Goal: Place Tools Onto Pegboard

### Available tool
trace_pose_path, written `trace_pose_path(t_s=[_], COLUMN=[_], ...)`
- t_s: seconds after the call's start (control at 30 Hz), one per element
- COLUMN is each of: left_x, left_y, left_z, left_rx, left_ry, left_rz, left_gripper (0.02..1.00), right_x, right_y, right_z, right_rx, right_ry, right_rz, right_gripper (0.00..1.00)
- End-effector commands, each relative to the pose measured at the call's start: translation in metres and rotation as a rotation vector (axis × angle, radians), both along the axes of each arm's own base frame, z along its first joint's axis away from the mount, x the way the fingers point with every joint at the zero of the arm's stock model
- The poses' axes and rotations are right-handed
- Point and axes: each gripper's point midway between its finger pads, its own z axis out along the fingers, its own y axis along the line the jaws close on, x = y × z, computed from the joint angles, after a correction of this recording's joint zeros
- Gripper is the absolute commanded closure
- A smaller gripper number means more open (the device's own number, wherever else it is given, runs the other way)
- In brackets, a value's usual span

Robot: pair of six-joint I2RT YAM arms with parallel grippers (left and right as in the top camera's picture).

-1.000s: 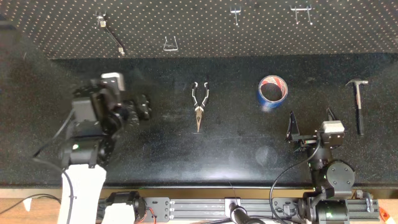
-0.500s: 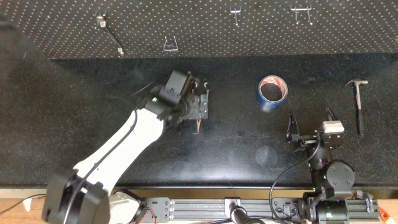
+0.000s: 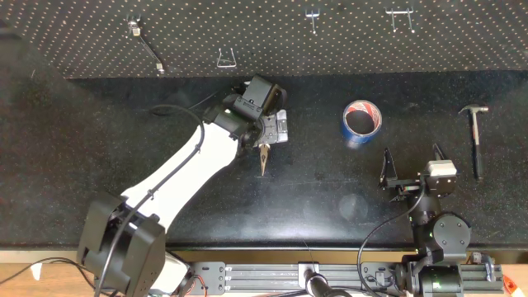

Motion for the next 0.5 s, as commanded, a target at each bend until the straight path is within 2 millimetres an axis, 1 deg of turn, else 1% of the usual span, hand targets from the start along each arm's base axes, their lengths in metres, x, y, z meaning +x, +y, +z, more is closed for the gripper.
trace_pose_path(t_s=[0.03, 0.1, 0.13, 0.27, 0.33, 0.37, 0.5], left_x=[-0.006, -0.012, -0.011, 0.0, 0.003, 0.004, 0.011], left_y=[-0.005, 0.0, -0.002, -0.011, -0.012, -0.011, -0.002], left_z=[-0.002, -0.003, -0.003, -0.002, -0.008, -0.015, -0.029], left_rx=[-0.01, 0.019, 0.036, 0.057, 0.069, 0.073, 0.078], left_ry=[0.044, 0.094, 0.118, 0.11, 0.12, 0.137, 0.16], left_rz=[-0.003, -0.002, -0.018, -0.125, -0.146, -0.143, -0.115], left_gripper=[0.023, 0.023, 0.023, 0.023, 0.023, 0.023, 0.023], right_x=[-0.001, -0.001, -0.001, -0.001, -0.001, -0.001, -0.001], right_y=[0.004, 0.004, 0.004, 0.004, 0.004, 0.004, 0.004], right_z=[-0.001, -0.001, -0.001, -0.001, -0.001, -0.001, -0.001], right_rx=[-0.017, -0.017, -0.017, -0.017, -0.017, -0.017, -0.017], right_ry=[-0.001, -0.001, -0.001, -0.001, -0.001, -0.001, -0.001], right_rz=[0.021, 0.021, 0.021, 0.021, 0.021, 0.021, 0.021], right_gripper=[0.027, 0.029, 0.027, 0.029, 0.029, 0.029, 0.029])
